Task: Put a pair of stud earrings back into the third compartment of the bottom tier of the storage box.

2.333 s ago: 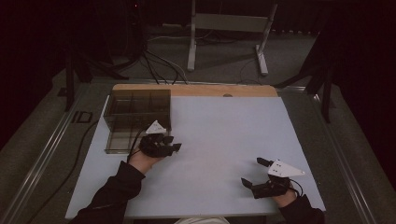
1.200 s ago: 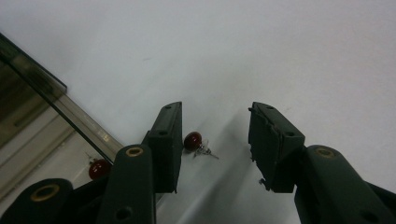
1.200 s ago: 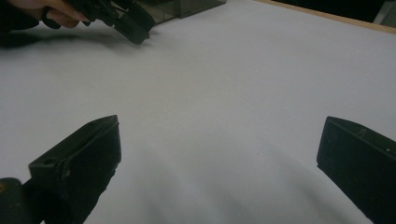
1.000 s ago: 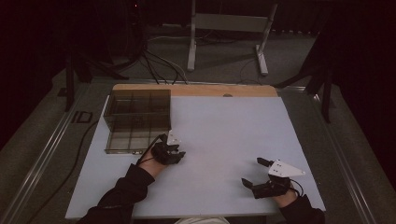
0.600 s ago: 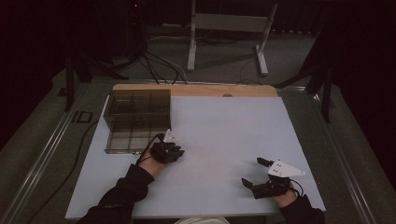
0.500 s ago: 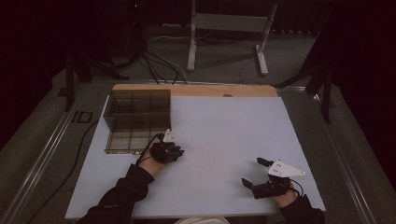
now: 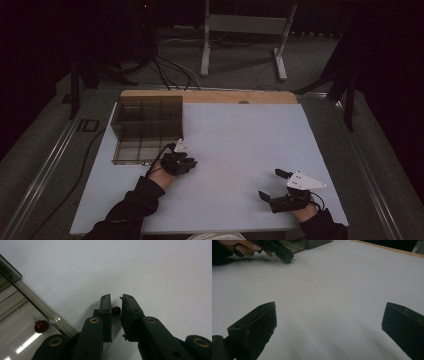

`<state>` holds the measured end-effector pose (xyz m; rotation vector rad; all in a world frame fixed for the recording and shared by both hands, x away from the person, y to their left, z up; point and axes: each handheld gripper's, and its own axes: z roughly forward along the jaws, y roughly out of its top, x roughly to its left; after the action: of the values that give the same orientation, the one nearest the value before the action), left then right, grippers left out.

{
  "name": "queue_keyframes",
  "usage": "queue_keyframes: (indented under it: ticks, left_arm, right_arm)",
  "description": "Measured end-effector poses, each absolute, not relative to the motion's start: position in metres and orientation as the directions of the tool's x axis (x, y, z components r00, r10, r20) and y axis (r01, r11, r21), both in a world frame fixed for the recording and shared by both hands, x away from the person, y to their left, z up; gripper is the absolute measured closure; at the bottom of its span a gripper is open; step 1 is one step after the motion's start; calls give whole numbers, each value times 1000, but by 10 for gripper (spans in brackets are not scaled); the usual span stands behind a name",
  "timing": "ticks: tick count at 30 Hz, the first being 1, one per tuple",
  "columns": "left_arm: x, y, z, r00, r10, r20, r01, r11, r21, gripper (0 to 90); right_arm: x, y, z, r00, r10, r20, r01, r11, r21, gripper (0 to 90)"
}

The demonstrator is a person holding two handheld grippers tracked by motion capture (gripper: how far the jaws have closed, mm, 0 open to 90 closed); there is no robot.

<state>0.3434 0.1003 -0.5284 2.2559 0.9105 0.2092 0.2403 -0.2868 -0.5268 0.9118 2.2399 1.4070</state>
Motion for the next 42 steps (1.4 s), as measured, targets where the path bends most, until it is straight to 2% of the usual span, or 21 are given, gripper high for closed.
queue_keyframes:
  ticks: [42]
  left_arm:
    - [328,108,-496,786,609,-105,506,-538,674,811]
  right_arm:
    - [241,-286,-527,-735,677,48,337,303,892,1]
